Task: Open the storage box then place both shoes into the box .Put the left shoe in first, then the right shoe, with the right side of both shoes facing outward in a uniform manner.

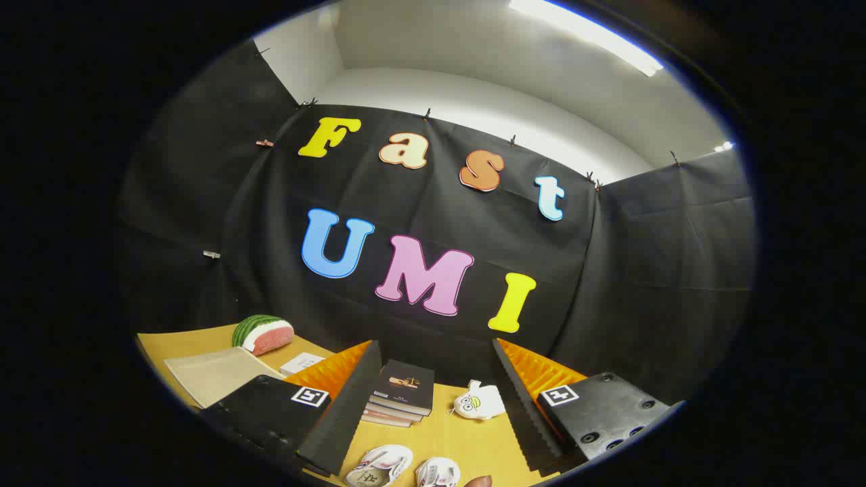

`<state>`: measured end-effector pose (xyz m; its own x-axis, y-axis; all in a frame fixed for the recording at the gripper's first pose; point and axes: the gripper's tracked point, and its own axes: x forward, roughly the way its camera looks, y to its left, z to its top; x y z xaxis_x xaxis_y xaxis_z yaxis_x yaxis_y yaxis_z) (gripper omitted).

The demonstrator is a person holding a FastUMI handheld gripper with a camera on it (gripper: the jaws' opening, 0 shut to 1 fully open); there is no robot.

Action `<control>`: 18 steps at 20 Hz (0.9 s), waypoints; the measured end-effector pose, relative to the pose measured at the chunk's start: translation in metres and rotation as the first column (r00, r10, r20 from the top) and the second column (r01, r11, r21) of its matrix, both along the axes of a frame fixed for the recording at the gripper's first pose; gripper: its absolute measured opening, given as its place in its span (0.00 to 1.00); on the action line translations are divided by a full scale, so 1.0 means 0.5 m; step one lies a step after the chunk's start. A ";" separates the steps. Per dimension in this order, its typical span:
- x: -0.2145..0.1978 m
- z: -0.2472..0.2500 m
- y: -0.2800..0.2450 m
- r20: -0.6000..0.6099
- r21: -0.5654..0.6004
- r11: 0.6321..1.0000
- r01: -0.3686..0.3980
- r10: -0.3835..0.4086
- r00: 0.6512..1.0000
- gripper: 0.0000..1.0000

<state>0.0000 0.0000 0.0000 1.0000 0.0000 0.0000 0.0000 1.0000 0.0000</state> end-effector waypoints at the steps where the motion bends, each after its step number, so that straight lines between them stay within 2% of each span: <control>1: -0.001 -0.010 -0.004 -0.009 0.003 1.000 0.001 0.000 1.000 0.97; 18: 0.009 -0.055 -0.033 -0.047 -0.005 1.000 -0.002 0.002 0.999 0.97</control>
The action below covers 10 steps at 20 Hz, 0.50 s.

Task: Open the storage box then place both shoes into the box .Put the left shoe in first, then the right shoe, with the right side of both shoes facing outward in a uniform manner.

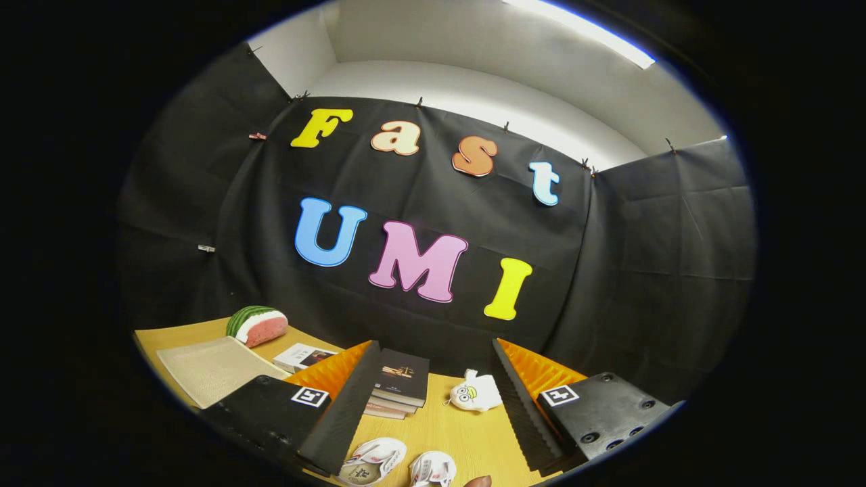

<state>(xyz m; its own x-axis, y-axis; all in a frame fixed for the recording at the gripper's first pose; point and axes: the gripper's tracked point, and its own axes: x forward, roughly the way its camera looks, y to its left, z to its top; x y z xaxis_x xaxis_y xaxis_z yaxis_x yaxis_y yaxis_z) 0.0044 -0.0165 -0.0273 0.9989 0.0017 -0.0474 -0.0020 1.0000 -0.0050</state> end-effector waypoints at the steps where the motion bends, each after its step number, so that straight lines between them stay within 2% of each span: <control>1: -0.001 0.002 0.005 0.003 -0.002 1.000 -0.008 0.008 1.000 0.97; 3: 0.002 0.006 0.018 0.007 -0.001 0.999 -0.037 0.037 0.999 0.97; 6: 0.006 -0.012 0.072 -0.024 0.069 0.987 -0.149 0.150 0.988 0.97; 8: 0.004 -0.021 0.110 -0.041 0.145 0.962 -0.231 0.240 0.970 0.97; 10: -0.003 -0.029 0.154 -0.057 0.246 0.917 -0.315 0.338 0.939 0.97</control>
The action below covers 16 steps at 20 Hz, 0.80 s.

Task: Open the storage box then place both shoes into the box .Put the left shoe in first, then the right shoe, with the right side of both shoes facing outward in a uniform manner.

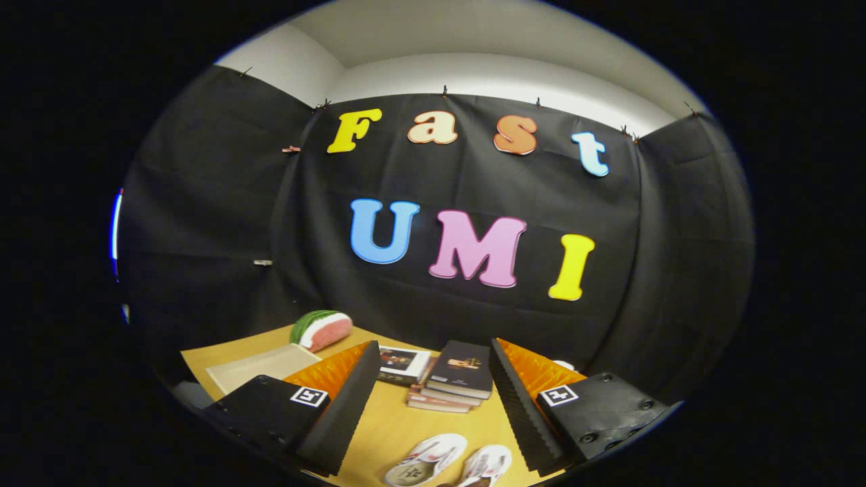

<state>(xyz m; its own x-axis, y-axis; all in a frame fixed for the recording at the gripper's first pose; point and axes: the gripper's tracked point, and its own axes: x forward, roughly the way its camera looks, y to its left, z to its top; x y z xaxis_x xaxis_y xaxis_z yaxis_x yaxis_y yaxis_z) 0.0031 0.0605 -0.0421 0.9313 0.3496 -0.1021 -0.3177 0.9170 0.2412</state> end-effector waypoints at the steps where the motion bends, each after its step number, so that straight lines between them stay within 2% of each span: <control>1: -0.001 -0.008 0.020 -0.033 0.054 0.998 -0.043 0.045 0.998 0.97; 4: 0.001 -0.039 0.076 -0.136 0.229 0.962 -0.148 0.182 0.974 0.97; 6: -0.009 -0.074 0.124 -0.215 0.342 0.915 -0.214 0.298 0.930 0.98; 9: -0.043 -0.124 0.196 -0.337 0.526 0.808 -0.266 0.486 0.806 0.98; 12: -0.059 -0.165 0.238 -0.406 0.678 0.706 -0.202 0.590 0.698 0.98; 14: -0.076 -0.207 0.274 -0.447 0.746 0.648 -0.152 0.657 0.607 0.98; 16: -0.089 -0.247 0.312 -0.490 0.783 0.615 -0.092 0.700 0.519 0.98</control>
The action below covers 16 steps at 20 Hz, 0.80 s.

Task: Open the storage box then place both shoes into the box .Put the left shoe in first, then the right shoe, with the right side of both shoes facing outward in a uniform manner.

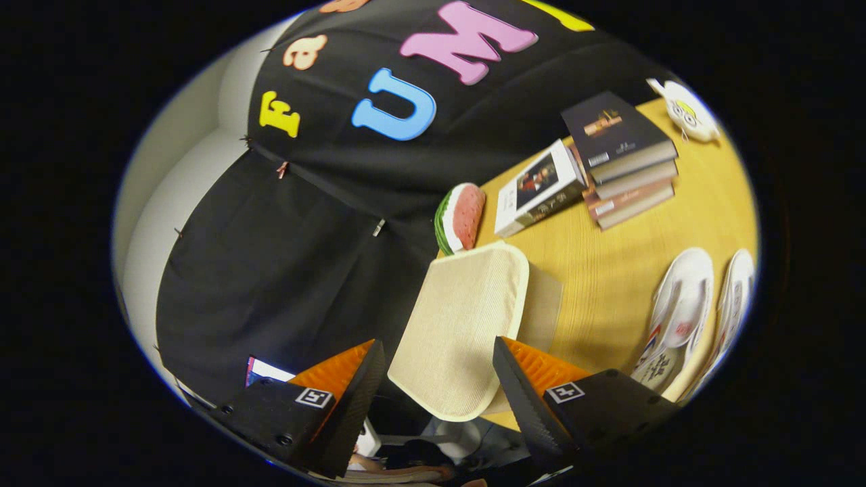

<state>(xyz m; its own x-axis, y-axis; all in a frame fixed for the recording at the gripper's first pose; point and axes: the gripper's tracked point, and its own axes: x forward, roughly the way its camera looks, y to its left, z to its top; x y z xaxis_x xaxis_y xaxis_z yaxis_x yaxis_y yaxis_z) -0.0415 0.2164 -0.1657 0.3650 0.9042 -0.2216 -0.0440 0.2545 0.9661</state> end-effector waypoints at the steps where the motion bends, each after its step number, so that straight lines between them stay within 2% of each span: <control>1: -0.010 -0.024 0.013 -0.050 0.003 1.000 -0.019 0.019 0.999 0.98; 7: -0.056 -0.123 0.083 -0.245 0.049 0.995 -0.087 0.097 0.965 0.98; 9: -0.073 -0.124 0.111 -0.297 0.093 0.989 -0.116 0.139 0.945 0.97; 11: -0.075 -0.100 0.124 -0.315 0.160 0.981 -0.107 0.153 0.937 0.94; 13: -0.076 -0.068 0.126 -0.304 0.217 0.970 -0.111 0.175 0.936 0.52; 15: -0.068 -0.071 0.119 -0.266 0.174 0.979 -0.105 0.150 0.952 0.09; 16: -0.068 -0.046 0.111 -0.233 0.178 0.978 -0.107 0.147 0.961 0.08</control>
